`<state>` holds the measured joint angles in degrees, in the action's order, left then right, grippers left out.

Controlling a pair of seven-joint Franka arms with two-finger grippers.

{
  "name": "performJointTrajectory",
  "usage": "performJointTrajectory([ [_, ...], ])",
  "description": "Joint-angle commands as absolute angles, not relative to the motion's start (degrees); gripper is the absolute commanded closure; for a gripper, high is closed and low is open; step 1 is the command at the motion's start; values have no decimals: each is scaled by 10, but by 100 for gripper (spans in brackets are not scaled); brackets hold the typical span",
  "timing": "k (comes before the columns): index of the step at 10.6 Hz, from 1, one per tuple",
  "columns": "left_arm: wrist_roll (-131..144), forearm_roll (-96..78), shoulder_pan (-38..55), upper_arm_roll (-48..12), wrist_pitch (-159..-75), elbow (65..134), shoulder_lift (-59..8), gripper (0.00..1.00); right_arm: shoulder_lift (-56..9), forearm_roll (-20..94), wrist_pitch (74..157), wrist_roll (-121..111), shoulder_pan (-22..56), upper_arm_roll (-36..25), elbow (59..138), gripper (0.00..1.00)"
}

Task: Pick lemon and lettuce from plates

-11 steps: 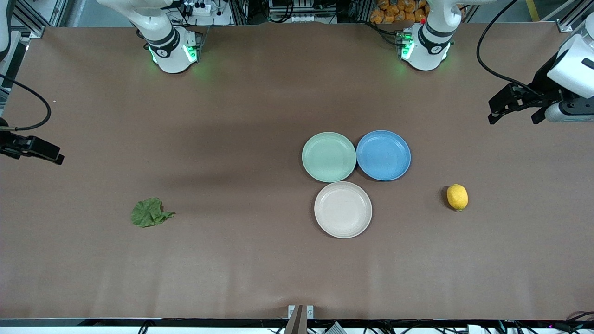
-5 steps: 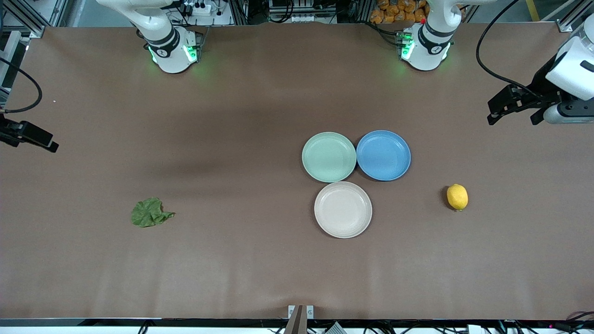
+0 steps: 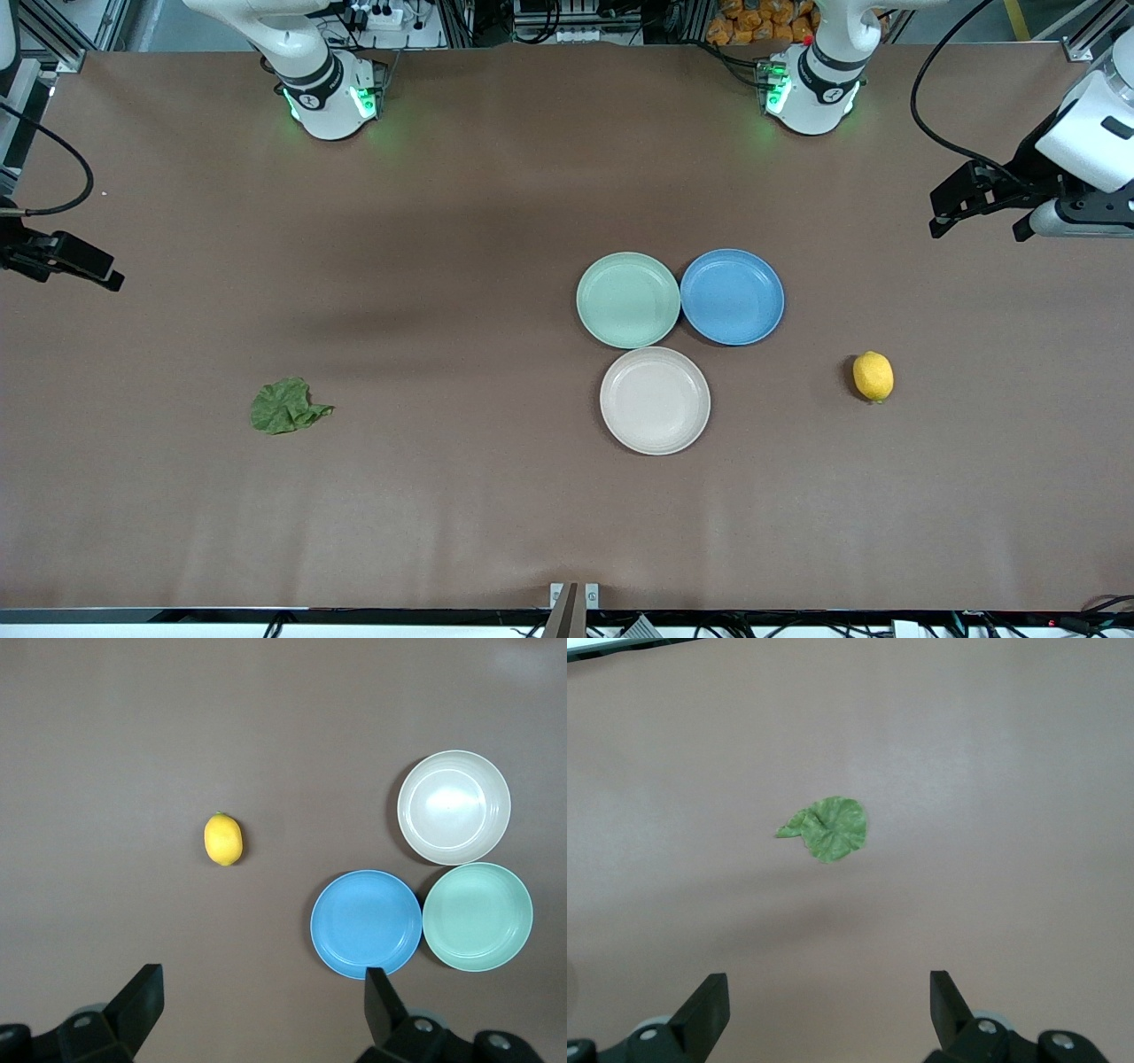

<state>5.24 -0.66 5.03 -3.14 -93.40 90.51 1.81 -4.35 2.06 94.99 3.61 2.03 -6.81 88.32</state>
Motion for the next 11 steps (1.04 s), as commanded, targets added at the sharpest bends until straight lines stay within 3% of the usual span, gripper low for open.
performJointTrajectory([
  [1, 40, 3, 53, -34, -918, 898, 19, 0, -25, 14, 960, 29, 13, -58, 904, 0],
  [11, 47, 3, 54, -37, -913, 888, 18, 0, -22, -4, 953, -6, 4, -36, 904, 0],
])
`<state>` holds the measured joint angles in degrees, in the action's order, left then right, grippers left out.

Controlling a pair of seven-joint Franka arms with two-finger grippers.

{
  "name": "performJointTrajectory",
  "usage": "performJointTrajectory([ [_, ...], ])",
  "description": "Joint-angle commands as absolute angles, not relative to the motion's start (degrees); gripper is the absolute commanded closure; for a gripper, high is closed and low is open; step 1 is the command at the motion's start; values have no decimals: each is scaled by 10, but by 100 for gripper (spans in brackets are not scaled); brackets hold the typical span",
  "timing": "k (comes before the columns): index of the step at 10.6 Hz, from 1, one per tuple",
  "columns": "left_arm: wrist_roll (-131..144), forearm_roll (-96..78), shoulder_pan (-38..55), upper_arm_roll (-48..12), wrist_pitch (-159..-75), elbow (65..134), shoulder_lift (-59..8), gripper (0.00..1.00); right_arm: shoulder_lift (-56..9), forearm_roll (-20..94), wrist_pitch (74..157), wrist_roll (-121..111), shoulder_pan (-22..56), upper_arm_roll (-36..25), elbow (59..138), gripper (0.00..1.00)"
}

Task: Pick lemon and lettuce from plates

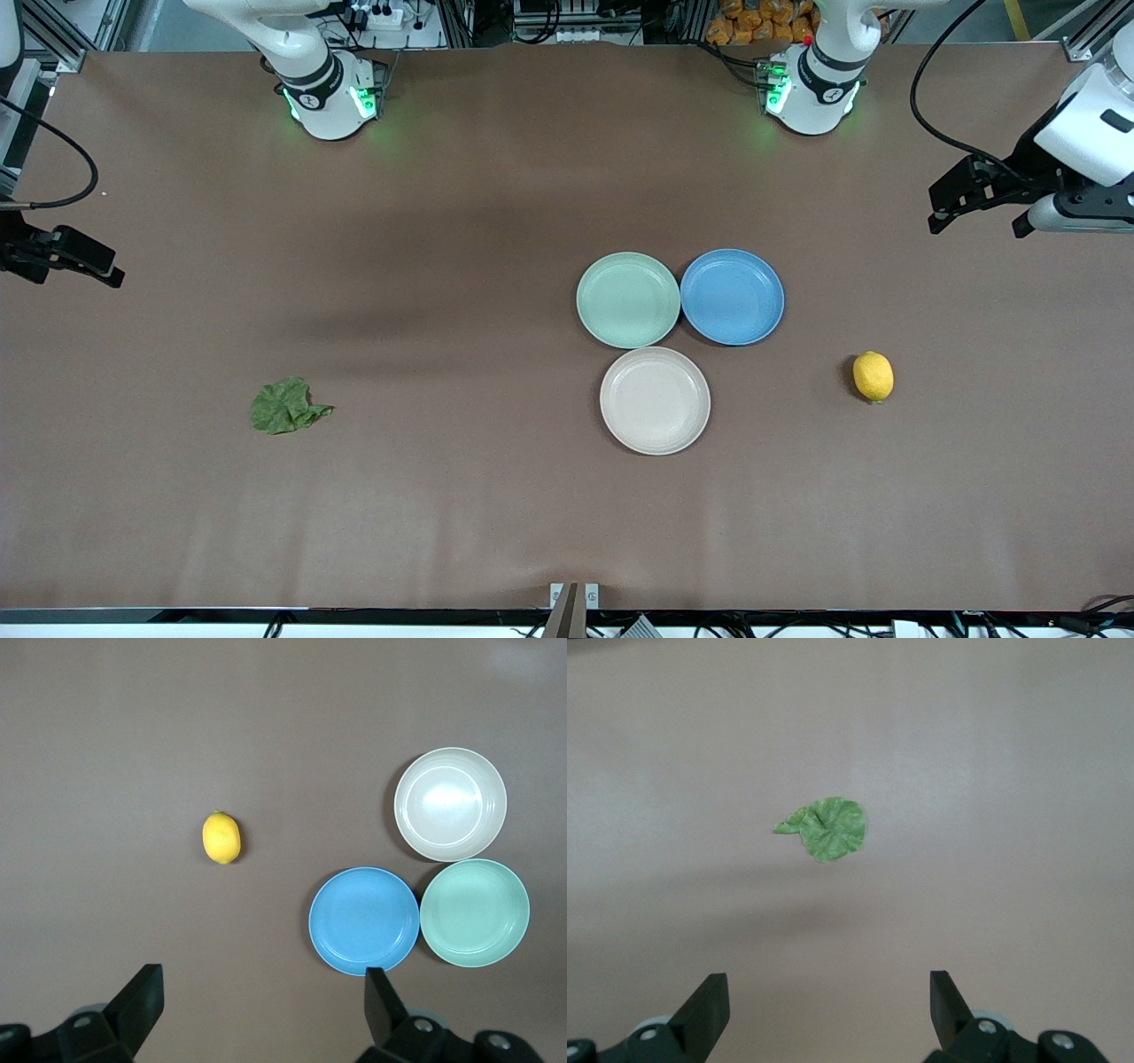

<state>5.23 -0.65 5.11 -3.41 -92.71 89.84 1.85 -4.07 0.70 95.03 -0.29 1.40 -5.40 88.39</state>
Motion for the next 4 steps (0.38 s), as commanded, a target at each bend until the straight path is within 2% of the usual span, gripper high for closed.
performJointTrajectory([
  [1, 48, 2, 53, -37, -913, 888, 18, 0, -23, -4, 952, -5, 4, -36, 904, 0],
  [4, 66, 3, 54, -38, -906, 888, 18, 0, -27, -4, 952, -4, 9, -36, 901, 0],
])
